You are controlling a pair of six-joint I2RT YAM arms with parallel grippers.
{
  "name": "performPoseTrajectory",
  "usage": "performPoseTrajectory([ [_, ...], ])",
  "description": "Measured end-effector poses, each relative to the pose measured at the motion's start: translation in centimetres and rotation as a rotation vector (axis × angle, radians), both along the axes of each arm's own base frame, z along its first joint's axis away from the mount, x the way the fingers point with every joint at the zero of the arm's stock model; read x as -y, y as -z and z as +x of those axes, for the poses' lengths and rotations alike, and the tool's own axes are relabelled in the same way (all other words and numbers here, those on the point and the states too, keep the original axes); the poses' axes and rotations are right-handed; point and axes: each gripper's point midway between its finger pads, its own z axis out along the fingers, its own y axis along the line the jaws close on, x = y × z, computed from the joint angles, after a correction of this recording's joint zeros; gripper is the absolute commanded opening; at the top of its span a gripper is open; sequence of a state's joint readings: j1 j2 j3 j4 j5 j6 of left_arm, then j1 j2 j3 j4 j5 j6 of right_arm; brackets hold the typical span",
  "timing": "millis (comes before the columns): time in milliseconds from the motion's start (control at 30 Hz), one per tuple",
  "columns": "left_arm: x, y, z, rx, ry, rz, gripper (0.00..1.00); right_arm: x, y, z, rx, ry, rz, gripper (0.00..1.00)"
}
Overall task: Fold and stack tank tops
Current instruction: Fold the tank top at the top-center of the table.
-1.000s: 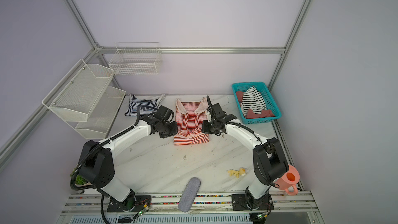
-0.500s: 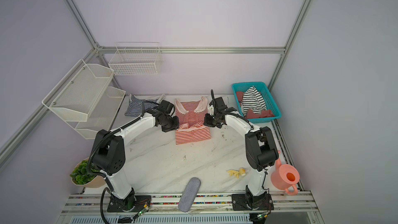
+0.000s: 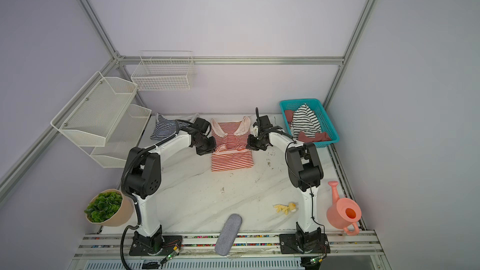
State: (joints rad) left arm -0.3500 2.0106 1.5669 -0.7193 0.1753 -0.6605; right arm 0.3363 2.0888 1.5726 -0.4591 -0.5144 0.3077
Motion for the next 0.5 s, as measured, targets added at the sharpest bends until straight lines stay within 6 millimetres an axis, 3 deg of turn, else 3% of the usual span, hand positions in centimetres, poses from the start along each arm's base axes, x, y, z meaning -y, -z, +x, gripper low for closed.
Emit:
performPoseTrajectory([
  [133,-0.3,0.8,1.0,-0.011,-0.012,-0.012,0.09,-0.2,0.9,0.6,-0.015,-0.003,0.009,0.06],
  [233,-0.5,1.1,1.4,-0.016,-0.018,-0.019,0.25,-0.2,1.6,1.0,-0.025,-0.004,0.016,0.25],
  [333,-0.6,1.2,1.9,-0.015,-0.025,-0.027,0.37,0.0,2.1,1.6,-0.032,0.004,0.027,0.36],
  [500,-0.8,0.7,2.4,-0.002,-0.04,-0.046,0.43,-0.1,1.4,2.3,-0.023,0.021,0.056,0.43],
])
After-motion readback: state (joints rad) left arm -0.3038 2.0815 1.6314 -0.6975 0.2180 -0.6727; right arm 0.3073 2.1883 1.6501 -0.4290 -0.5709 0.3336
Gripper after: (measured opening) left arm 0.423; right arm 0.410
